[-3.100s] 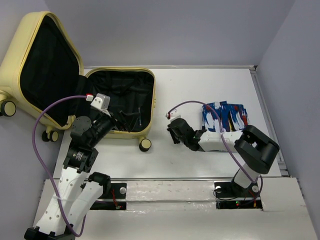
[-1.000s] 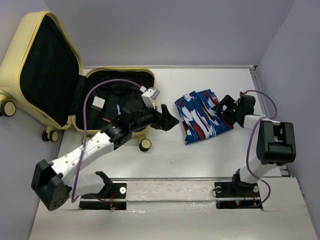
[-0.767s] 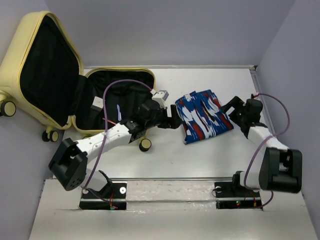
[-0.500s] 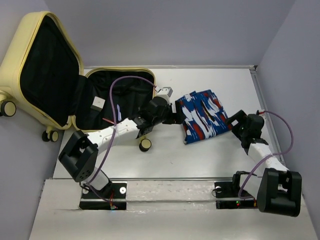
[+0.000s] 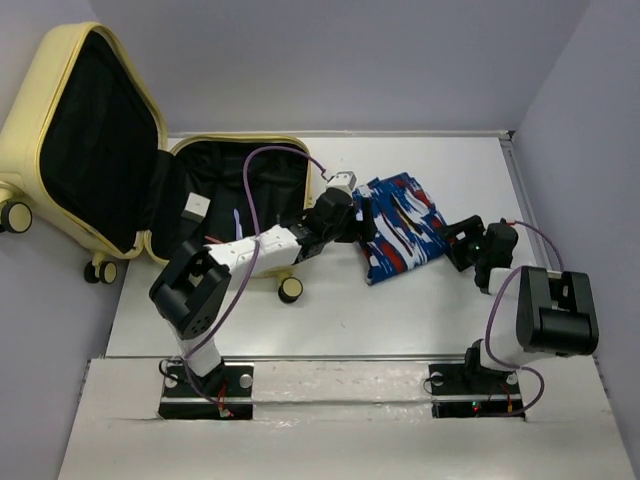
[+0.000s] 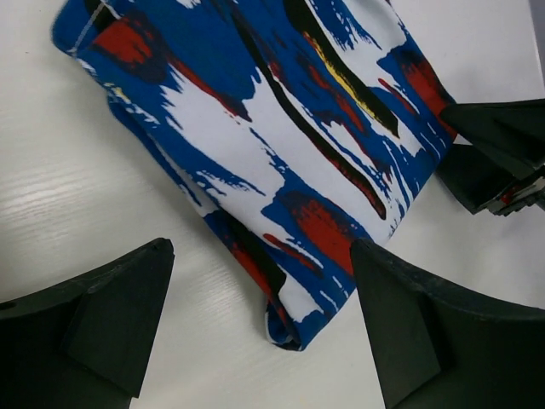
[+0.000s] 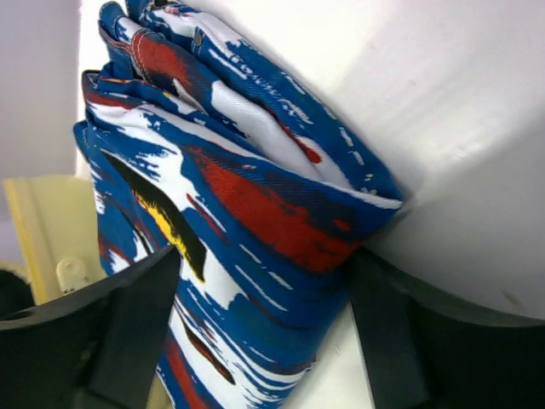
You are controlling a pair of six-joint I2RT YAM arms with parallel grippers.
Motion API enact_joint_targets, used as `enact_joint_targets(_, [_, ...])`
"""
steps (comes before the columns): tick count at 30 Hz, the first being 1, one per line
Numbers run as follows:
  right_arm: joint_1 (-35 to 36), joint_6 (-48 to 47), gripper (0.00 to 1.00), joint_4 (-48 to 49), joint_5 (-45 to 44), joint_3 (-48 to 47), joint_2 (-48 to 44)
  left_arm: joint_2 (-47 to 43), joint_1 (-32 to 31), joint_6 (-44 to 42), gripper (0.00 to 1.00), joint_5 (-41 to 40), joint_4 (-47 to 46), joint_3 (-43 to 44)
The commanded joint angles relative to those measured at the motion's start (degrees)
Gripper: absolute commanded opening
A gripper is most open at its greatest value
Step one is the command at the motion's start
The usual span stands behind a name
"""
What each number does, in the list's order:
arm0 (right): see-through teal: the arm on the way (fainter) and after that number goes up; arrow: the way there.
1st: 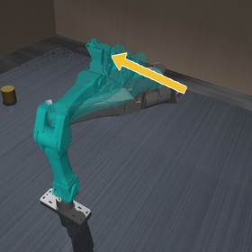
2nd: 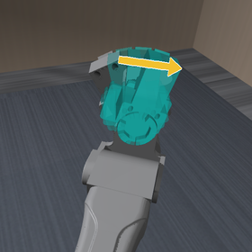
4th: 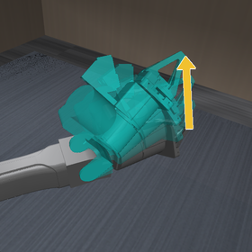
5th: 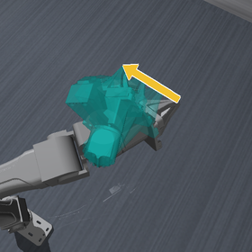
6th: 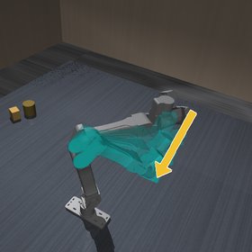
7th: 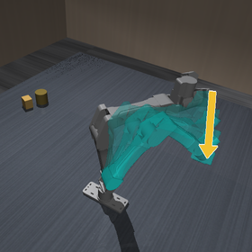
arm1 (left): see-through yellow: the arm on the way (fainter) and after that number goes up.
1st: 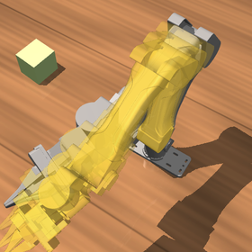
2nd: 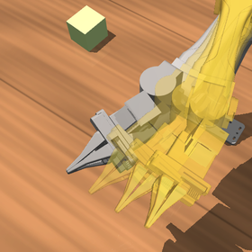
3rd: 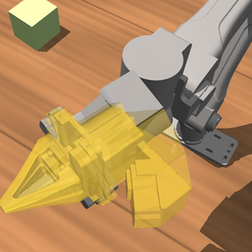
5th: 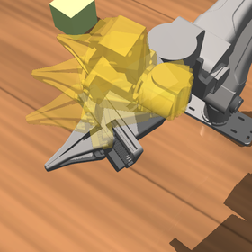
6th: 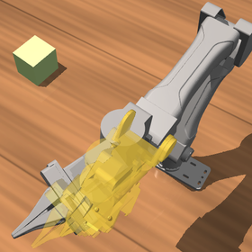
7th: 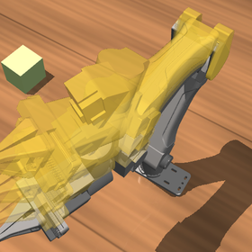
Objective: Pack the luggage
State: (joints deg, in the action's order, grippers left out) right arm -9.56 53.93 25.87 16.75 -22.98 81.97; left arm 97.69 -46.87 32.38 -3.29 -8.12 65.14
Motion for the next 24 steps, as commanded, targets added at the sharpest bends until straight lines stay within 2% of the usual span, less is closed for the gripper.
enact_joint_targets(1, [0.25, 7.32, 0.73, 9.00, 6.62, 1.89, 9.34, 3.99, -0.24, -0.92, 0.97, -3.48, 0.29, 6.12])
enact_joint_targets(3, [0.25, 7.86, 0.61, 9.29, 6.10, 1.89, 9.52, 5.84, 0.11, -0.74, 0.97, -3.74, 1.26, 7.53])
enact_joint_targets(4, [0.25, 7.68, 0.46, 9.38, 5.32, 1.98, 9.08, 7.50, 0.55, -0.65, 0.97, -4.09, 1.26, 8.67])
enact_joint_targets(6, [-0.36, 6.72, 0.33, 9.29, 4.78, 2.33, 8.47, 9.18, 1.25, -0.30, 0.97, -4.53, 1.70, 9.91])
enact_joint_targets(7, [-1.07, 5.84, 0.23, 9.11, 4.87, 2.33, 8.29, 10.66, 1.95, -0.04, 0.97, -4.79, 1.70, 10.78])
enact_joint_targets(10, [-2.65, 4.70, 0.10, 9.29, 6.88, 2.24, 8.64, 13.13, 2.92, 0.58, 0.97, -5.67, 1.88, 12.37])
enact_joint_targets(11, [-3.18, 4.43, 0.07, 9.29, 7.24, 2.15, 8.73, 13.49, 3.36, 0.66, 0.97, -5.85, 1.97, 12.64])
enact_joint_targets(17, [-6.87, 0.92, 0.07, 6.22, 7.42, 4.35, 5.05, 17.09, 4.15, 0.40, 0.99, -7.26, 2.58, 16.15])
enact_joint_targets(20, [-6.87, -3.29, 0.07, 2.35, 5.40, 5.22, 1.18, 20.34, 5.47, 0.40, 0.99, -5.24, 3.02, 19.40])
enact_joint_targets(24, [-6.87, -4.54, 0.07, 1.64, 5.13, 5.14, 0.38, 23.86, 6.97, 0.23, 0.99, -0.24, 1.53, 22.39])
